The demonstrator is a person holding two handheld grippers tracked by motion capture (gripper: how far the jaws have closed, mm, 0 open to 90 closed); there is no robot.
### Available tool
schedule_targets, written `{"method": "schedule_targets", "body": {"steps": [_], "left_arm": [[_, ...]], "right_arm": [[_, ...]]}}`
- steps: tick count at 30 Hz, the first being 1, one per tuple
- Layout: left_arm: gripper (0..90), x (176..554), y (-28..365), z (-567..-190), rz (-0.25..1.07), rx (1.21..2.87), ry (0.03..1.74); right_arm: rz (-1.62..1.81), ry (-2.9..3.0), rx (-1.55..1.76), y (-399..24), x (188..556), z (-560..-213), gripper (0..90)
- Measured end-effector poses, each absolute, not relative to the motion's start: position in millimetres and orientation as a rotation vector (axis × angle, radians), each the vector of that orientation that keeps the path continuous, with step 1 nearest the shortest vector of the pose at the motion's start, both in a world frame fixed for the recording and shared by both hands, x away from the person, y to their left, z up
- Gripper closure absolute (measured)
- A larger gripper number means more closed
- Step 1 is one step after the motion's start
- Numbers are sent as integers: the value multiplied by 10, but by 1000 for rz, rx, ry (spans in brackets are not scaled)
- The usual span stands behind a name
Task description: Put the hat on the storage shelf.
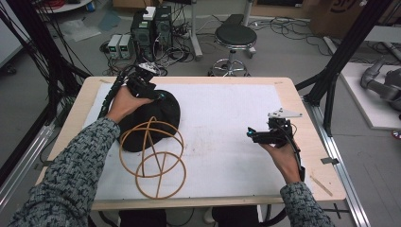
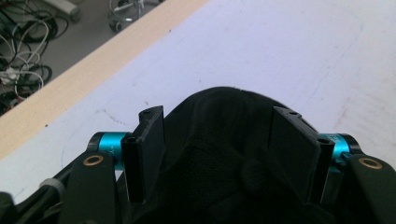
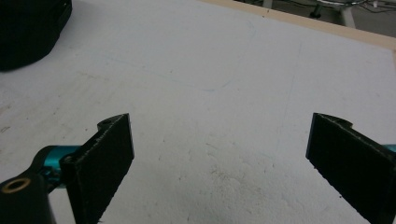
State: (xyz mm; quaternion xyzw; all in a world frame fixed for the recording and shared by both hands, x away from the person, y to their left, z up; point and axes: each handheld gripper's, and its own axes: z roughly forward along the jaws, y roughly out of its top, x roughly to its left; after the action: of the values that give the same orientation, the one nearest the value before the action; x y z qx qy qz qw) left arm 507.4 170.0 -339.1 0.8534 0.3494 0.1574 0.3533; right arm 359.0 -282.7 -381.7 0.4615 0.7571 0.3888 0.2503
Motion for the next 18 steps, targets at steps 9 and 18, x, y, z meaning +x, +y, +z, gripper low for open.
{"method": "schedule_targets", "body": {"steps": [9, 18], "left_arm": [[502, 5156, 1611, -3480, 390, 2256, 895], [636, 5152, 1571, -3512, 388, 2291, 903]], "right_arm": [[1064, 2060, 1255, -2833, 3590, -3838, 72], [1068, 2054, 1258, -2865, 3582, -3833, 72]]}}
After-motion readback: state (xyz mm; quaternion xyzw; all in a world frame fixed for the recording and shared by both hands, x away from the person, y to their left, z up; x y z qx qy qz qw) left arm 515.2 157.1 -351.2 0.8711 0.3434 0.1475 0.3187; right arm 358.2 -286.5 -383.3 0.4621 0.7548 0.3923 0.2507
